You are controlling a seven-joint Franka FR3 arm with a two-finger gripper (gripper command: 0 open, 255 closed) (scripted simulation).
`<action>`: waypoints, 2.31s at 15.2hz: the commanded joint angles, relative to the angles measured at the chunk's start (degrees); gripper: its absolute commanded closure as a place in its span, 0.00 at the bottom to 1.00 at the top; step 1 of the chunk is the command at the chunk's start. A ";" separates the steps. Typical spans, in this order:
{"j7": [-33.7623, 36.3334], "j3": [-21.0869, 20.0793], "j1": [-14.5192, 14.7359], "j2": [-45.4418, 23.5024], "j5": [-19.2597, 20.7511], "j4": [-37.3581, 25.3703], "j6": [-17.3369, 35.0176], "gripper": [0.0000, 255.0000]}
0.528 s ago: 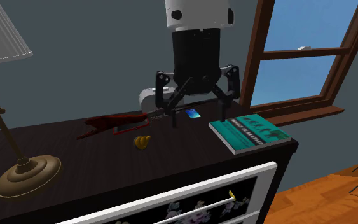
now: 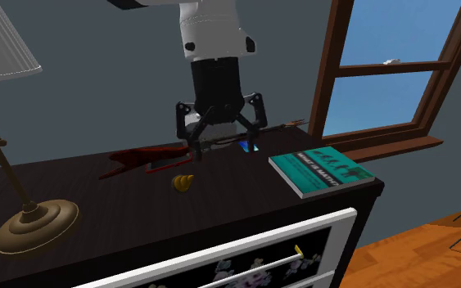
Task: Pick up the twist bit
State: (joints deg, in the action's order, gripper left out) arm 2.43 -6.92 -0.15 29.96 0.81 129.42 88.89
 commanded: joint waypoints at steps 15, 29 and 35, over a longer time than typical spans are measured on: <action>13.98 -8.08 4.32 -44.58 4.51 -32.01 -3.57 0.00; 14.98 -7.95 4.87 -48.61 5.28 -30.62 0.94 1.00; 14.95 -7.95 4.85 -48.55 5.28 -30.55 0.96 1.00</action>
State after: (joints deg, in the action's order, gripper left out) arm 17.39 -14.92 4.75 -18.62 6.05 98.76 89.81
